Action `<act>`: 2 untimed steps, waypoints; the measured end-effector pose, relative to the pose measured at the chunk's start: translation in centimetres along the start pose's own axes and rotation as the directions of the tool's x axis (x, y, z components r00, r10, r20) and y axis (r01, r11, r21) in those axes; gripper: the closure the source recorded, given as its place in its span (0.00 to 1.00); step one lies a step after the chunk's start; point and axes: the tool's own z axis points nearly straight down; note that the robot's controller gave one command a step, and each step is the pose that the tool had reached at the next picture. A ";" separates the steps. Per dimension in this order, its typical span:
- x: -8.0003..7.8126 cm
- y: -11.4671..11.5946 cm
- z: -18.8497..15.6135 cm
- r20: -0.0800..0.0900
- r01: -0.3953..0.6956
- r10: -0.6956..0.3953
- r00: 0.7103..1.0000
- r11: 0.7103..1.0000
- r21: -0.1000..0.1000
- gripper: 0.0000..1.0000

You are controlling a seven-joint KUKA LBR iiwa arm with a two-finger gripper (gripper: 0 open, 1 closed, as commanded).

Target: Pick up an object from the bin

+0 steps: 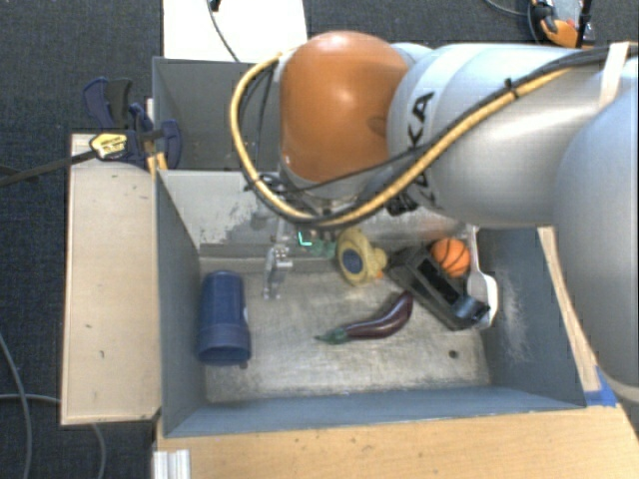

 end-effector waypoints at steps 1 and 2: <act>-0.2 -0.1 -0.5 0.008 -0.005 0.005 1.000 1.000 -0.002 0.00; -0.5 0.7 2.1 0.016 0.123 -0.123 0.992 0.992 -0.001 0.00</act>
Offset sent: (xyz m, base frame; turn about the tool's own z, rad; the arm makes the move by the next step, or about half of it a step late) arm 0.0061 0.0443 -0.1556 -0.6651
